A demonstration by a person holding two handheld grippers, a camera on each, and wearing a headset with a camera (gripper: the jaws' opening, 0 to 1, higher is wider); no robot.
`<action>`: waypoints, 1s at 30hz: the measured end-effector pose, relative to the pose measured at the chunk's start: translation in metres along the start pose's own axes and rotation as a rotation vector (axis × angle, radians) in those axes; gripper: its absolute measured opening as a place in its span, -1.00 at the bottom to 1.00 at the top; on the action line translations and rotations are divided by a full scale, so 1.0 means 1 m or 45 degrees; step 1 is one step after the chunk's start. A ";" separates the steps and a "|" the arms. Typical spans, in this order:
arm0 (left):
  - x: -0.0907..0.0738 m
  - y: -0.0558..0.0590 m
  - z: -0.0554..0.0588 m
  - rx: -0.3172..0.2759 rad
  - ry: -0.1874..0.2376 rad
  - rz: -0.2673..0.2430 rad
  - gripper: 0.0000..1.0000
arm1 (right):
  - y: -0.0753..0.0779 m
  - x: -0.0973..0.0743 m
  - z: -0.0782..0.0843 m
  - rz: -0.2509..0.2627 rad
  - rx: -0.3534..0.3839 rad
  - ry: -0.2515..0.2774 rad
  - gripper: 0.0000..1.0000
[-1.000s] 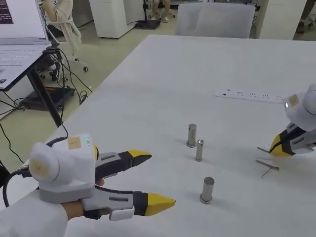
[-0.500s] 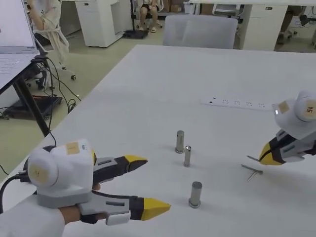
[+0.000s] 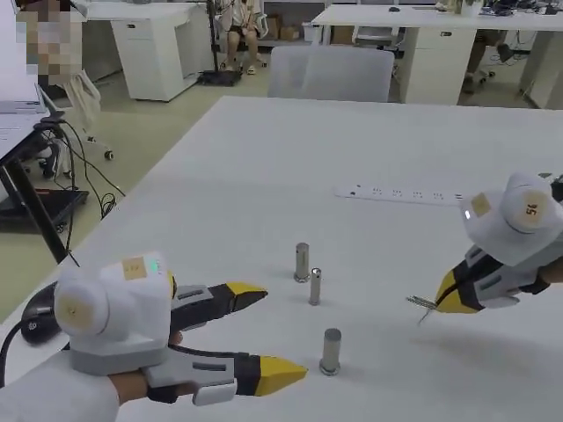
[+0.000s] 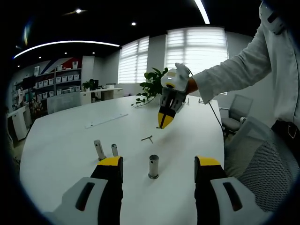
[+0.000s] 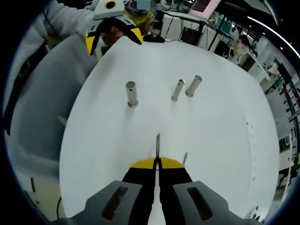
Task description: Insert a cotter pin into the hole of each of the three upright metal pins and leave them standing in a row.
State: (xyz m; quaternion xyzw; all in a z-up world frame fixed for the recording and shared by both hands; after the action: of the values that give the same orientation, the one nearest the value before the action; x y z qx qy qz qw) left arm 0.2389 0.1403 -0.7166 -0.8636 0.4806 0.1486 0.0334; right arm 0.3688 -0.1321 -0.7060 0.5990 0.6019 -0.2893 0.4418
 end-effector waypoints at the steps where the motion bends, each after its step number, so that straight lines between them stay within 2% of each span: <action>1: 0.001 0.000 -0.001 0.004 0.001 0.006 0.19 | -0.002 -0.002 -0.002 0.000 -0.006 0.004 -0.97; 12: 0.019 0.005 -0.016 0.053 0.003 0.070 0.00 | -0.022 -0.016 -0.028 -0.009 -0.062 0.036 -0.97; 18: 0.029 0.010 -0.020 0.059 -0.013 0.102 -0.12 | -0.035 -0.020 -0.044 -0.024 -0.093 0.044 -0.97; 21: 0.032 0.011 -0.020 0.067 -0.015 0.105 -0.24 | -0.039 -0.021 -0.049 -0.035 -0.110 0.049 -0.97; 30: 0.044 0.020 -0.024 0.093 -0.026 0.166 -0.38 | -0.050 -0.020 -0.067 -0.065 -0.161 0.041 -0.97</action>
State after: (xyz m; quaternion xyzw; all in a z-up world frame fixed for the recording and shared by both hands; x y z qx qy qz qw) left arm 0.2495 0.0886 -0.7044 -0.8271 0.5406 0.1417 0.0602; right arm 0.3057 -0.0881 -0.6680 0.5589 0.6411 -0.2520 0.4615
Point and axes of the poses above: the centre of the closed fingertips' face, and the gripper's own axes: x roughly forward along the fingers, y roughly to its right, z roughly out of its underside, the point moved 10 cm from there along -x, roughly backward along the fingers, and after that the axes turned 3 degrees about z, right-handed, at the moved point
